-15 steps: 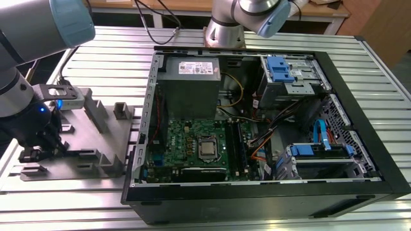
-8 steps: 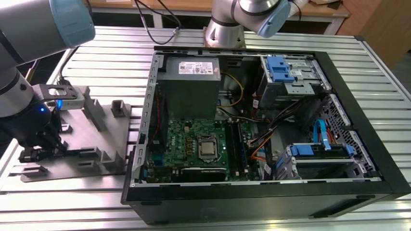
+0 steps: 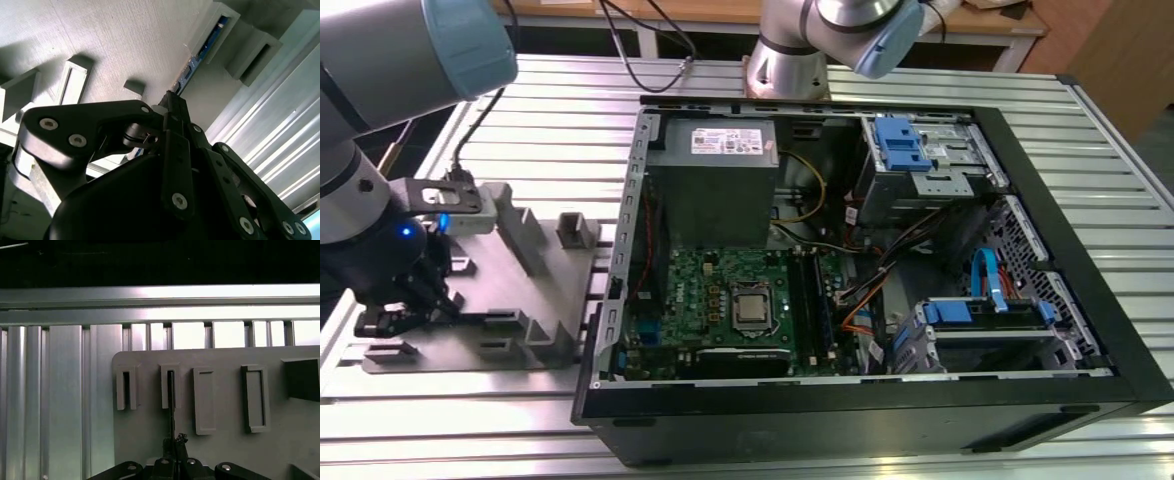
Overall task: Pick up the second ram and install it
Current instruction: 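Pick up the second ram and move it above second insertion slot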
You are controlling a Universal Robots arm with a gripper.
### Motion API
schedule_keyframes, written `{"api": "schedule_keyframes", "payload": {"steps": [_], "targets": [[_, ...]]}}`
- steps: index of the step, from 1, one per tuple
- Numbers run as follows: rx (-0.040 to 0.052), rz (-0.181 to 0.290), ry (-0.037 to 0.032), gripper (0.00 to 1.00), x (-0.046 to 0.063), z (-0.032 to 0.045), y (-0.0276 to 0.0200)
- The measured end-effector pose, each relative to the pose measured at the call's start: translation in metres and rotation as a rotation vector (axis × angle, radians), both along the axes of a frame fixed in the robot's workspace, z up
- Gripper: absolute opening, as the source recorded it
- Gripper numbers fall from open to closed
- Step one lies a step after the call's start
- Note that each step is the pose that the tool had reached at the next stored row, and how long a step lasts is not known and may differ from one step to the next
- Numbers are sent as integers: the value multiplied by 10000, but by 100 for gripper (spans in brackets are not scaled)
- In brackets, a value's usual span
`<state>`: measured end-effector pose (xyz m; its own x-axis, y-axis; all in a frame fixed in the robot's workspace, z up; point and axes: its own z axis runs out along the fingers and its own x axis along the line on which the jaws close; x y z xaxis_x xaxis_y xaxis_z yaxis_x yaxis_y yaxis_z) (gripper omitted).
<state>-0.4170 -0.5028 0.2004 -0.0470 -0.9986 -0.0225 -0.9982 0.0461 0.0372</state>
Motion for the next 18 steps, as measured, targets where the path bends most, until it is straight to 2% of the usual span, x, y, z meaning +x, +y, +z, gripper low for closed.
{"api": "schedule_keyframes", "payload": {"steps": [16, 18], "targets": [[2, 56, 0, 8, 0, 1, 0], [2, 56, -1, 8, 0, 20, 0]]}}
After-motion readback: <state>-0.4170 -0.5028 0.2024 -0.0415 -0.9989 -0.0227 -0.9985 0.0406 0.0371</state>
